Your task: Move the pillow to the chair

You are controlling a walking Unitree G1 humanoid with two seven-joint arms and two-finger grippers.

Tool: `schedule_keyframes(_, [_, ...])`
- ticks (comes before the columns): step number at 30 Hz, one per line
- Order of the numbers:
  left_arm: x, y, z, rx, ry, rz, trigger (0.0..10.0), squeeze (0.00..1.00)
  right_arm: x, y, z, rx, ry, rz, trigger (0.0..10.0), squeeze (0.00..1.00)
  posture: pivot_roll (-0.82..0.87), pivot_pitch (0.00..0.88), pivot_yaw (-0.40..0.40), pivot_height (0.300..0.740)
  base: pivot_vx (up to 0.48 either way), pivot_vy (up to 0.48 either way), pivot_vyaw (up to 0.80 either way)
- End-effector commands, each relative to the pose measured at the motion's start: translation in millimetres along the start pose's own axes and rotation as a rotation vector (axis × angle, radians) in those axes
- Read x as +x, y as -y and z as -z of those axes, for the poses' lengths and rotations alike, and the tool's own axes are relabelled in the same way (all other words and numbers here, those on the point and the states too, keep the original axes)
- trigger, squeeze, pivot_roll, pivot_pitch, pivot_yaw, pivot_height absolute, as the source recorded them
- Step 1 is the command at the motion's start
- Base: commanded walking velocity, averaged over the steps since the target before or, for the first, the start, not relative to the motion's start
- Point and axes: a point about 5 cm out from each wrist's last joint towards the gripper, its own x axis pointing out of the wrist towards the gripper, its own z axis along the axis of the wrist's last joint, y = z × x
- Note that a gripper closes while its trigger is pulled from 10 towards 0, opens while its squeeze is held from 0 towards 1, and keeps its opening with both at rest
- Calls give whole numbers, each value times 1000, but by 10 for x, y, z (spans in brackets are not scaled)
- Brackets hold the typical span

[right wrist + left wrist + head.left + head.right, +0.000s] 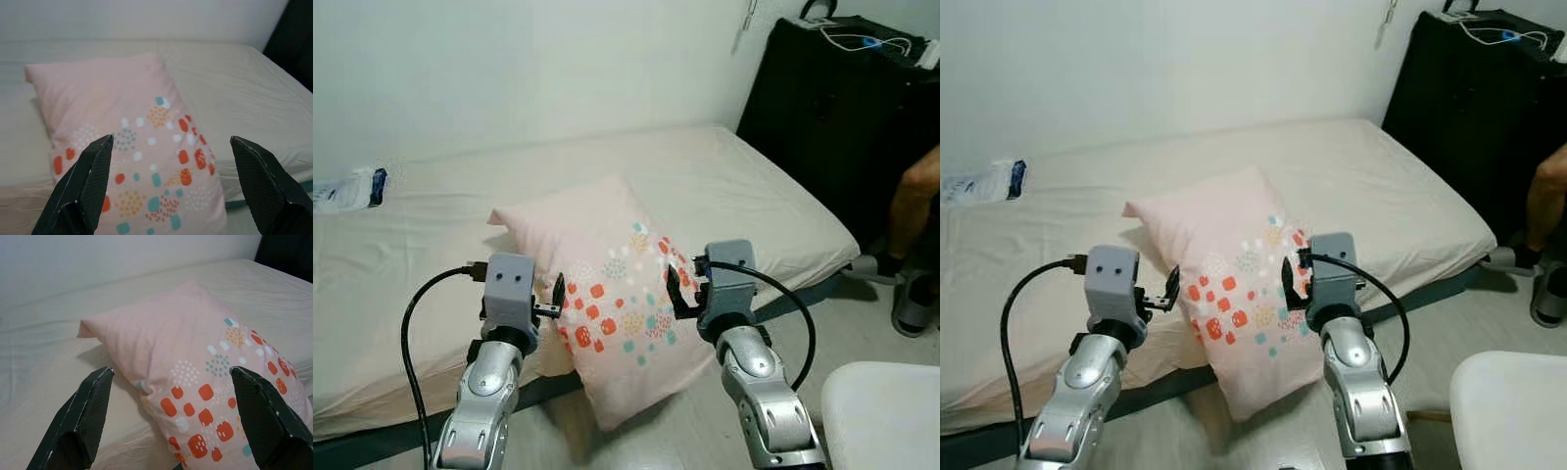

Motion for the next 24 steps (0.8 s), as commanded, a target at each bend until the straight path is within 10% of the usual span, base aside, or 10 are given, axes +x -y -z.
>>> schedule_keyframes(1, [-18,3,39,1,-15,3,10000,0,5,-4,19,6,-12,-5,10000,0,22,58,-27,740,0,0,0])
schedule_keyframes(24, [-14,18,43,-17,-14,7,10000,0,13,16,25,6,-18,-6,10000,0,18,57,-34,740,377,0,0])
